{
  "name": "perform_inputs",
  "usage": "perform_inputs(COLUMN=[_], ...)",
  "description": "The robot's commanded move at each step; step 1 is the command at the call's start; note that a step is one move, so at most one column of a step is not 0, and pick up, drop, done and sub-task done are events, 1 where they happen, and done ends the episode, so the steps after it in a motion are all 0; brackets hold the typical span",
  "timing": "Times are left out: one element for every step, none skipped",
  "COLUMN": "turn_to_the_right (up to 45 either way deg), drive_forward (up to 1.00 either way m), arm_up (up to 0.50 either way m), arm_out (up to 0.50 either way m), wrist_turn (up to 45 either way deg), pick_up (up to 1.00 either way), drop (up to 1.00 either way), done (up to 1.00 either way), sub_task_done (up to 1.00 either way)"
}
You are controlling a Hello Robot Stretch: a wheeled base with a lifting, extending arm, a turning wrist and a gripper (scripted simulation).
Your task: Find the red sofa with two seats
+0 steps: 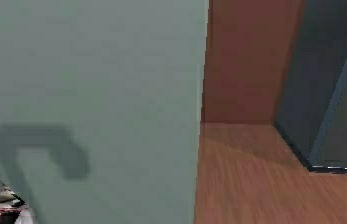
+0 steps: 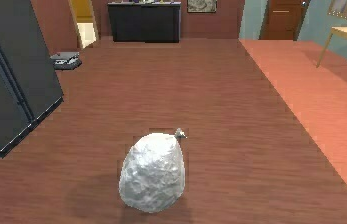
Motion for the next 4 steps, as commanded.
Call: perform_inputs(turn_to_the_right=[0.0,-45.0,-45.0,0.0], drive_forward=[0.05,0.0,0.0,0.0], arm_up=[0.0,0.0,0.0,0.0], arm_out=[0.0,0.0,0.0,0.0], wrist_turn=[0.0,0.0,0.0,0.0], pick_up=[0.0,0.0,0.0,0.0], drop=[0.0,0.0,0.0,0.0], done=[0.0,0.0,0.0,1.0], sub_task_done=[0.0,0.0,0.0,0.0])
